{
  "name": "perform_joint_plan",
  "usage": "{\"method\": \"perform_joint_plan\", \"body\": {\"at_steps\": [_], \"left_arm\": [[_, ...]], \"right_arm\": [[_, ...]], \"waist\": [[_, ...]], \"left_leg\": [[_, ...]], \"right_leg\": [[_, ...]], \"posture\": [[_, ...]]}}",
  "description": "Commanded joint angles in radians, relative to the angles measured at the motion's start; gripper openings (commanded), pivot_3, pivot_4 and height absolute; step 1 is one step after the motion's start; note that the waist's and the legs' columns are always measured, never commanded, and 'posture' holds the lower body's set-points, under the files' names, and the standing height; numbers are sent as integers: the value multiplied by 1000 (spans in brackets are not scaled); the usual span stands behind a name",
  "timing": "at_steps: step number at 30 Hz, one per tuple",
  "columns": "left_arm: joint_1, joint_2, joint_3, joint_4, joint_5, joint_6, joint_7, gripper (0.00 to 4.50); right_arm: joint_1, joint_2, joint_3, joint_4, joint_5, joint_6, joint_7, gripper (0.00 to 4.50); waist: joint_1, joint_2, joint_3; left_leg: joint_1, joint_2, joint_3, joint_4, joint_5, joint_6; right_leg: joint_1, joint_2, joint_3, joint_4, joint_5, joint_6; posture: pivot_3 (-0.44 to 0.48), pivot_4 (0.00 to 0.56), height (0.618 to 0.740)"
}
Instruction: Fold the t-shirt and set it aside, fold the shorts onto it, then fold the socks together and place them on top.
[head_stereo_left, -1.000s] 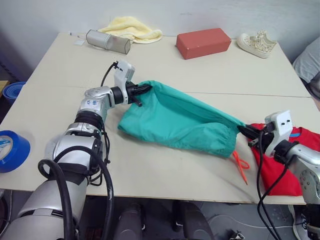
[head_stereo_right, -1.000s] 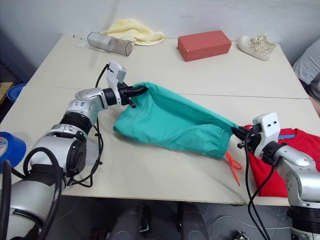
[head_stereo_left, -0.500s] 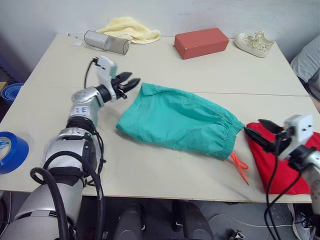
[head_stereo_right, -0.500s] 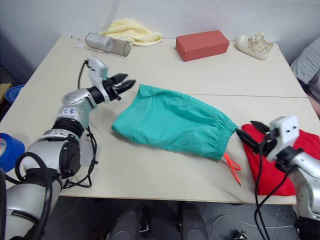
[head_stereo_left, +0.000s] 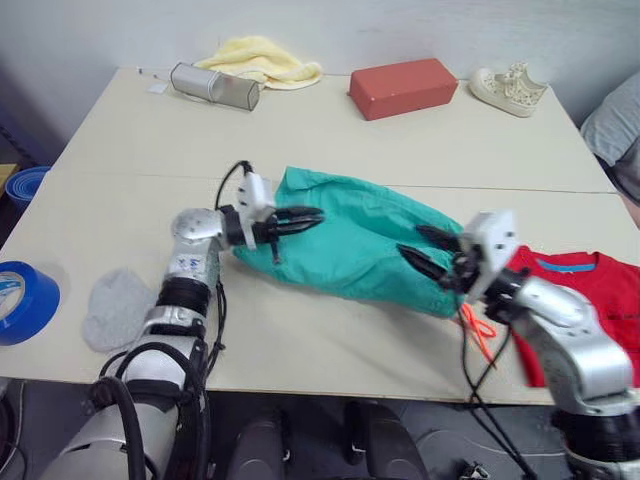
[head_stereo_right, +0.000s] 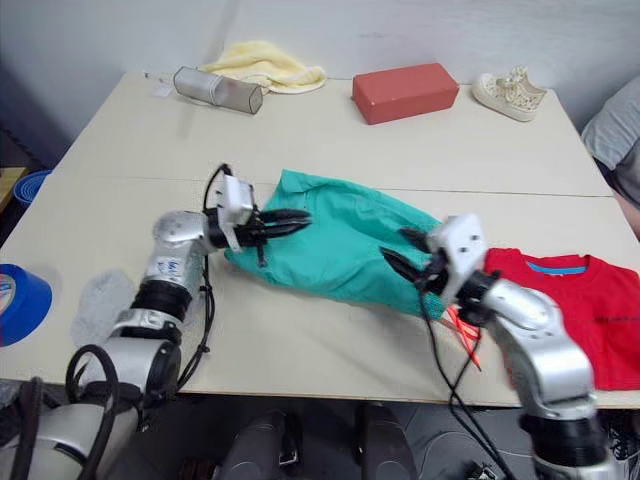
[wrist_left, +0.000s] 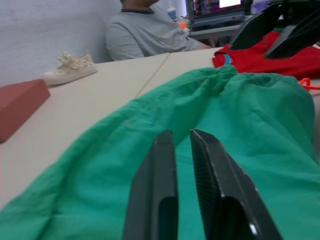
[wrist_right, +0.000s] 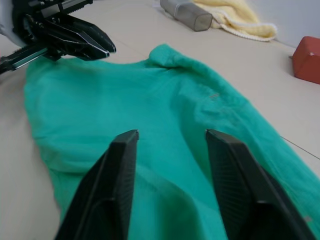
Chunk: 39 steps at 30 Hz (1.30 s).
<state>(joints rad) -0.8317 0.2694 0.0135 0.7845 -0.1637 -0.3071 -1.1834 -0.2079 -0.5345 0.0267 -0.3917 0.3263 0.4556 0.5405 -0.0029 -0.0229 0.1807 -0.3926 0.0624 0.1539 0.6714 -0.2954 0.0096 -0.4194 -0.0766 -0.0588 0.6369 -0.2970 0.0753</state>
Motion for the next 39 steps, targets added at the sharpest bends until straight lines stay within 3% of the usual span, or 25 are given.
{"method": "perform_joint_plan", "body": {"at_steps": [1,3,5,8,11,14,17,20,23,28,30,31,33,34,35,37,39], "left_arm": [[31,-23,-36,-49,63,61,150,0],[46,-15,-68,-35,130,103,247,0],[59,-5,-84,-36,160,147,296,0],[85,19,-67,-25,175,239,391,0],[102,54,-48,-23,160,259,405,0],[100,82,-40,-26,135,230,372,0],[97,86,4,-63,28,166,241,0],[85,95,16,-114,-49,137,98,0],[69,98,-4,-154,-82,110,-14,0],[32,72,-29,-139,-80,93,-63,0],[33,71,-35,-134,-83,67,-95,0],[40,75,-35,-142,-96,68,-124,0],[70,113,-20,-191,-144,78,-217,0],[85,139,-11,-210,-157,74,-251,0],[94,155,-7,-223,-163,70,-270,0],[126,207,-5,-267,-162,74,-296,0],[176,286,-4,-327,-147,63,-321,593]], "right_arm": [[-28,71,60,95,-124,-27,-114,779],[-15,74,64,147,-179,-63,-136,14],[5,70,51,162,-187,-85,-128,14],[87,53,-65,146,-128,-98,-109,14],[172,34,-203,139,-27,-135,-40,14],[212,25,-295,145,57,-189,35,14],[236,29,-362,81,195,-203,134,14],[281,33,-417,-22,379,-81,132,14],[377,7,-452,-157,600,101,63,536],[589,-7,-449,-342,995,282,-217,2126],[641,-8,-437,-381,1068,289,-274,2742],[649,-26,-418,-413,975,267,-232,3095],[659,-167,-278,-467,509,60,-70,3769],[669,-225,-223,-464,361,-9,-8,4130],[679,-258,-188,-452,282,-58,26,4432],[689,-215,-184,-415,272,-137,58,4432],[674,-166,-197,-377,215,-282,109,4500]], "waist": [[0,0,0],[2,0,0],[0,0,0],[1,0,0],[1,0,0],[-7,0,0],[-20,0,0],[-22,0,0],[-21,0,0],[-6,0,0],[-1,0,0],[-1,0,0],[-11,1,0],[-16,1,0],[-23,0,-1],[-23,0,-1],[-24,0,-1]], "left_leg": [[0,0,0,1,0,0],[-2,0,0,4,0,1],[-2,0,0,5,-1,2],[-2,1,0,5,-2,3],[0,1,-1,5,-2,3],[6,1,0,2,-5,6],[7,1,0,-3,-4,5],[6,2,-2,-5,-2,2],[6,2,-3,-5,0,-2],[6,1,-4,-5,-3,4],[6,1,-5,-5,-3,5],[6,1,-5,-5,-3,5],[5,1,-4,-5,-3,5],[6,1,-3,-5,-3,6],[5,0,-2,-5,-3,6],[5,1,-4,-6,-3,5],[4,2,-6,-7,-2,1]], "right_leg": [[0,0,0,0,0,0],[0,0,0,1,0,0],[0,0,0,0,0,0],[0,0,0,1,0,0],[1,0,-1,0,0,1],[6,-1,0,-1,0,1],[6,-1,0,0,0,0],[4,-1,-1,0,-1,-1],[4,-1,-2,0,-1,-2],[6,-3,0,-2,-2,-2],[7,-3,4,-2,-2,-2],[7,-3,5,-2,-1,-2],[6,-2,6,-4,-1,-2],[6,-1,5,-4,-1,-2],[6,0,3,-5,-1,-1],[6,3,-1,-8,-1,-1],[6,6,-1,-8,-2,-2]], "posture": [[0,150,740],[0,150,740],[0,150,740],[0,150,740],[0,150,740],[0,150,740],[0,150,740],[0,150,740],[0,150,740],[0,150,740],[0,150,740],[0,150,740],[0,150,740],[0,150,740],[0,150,740],[0,150,740],[0,150,740]]}}
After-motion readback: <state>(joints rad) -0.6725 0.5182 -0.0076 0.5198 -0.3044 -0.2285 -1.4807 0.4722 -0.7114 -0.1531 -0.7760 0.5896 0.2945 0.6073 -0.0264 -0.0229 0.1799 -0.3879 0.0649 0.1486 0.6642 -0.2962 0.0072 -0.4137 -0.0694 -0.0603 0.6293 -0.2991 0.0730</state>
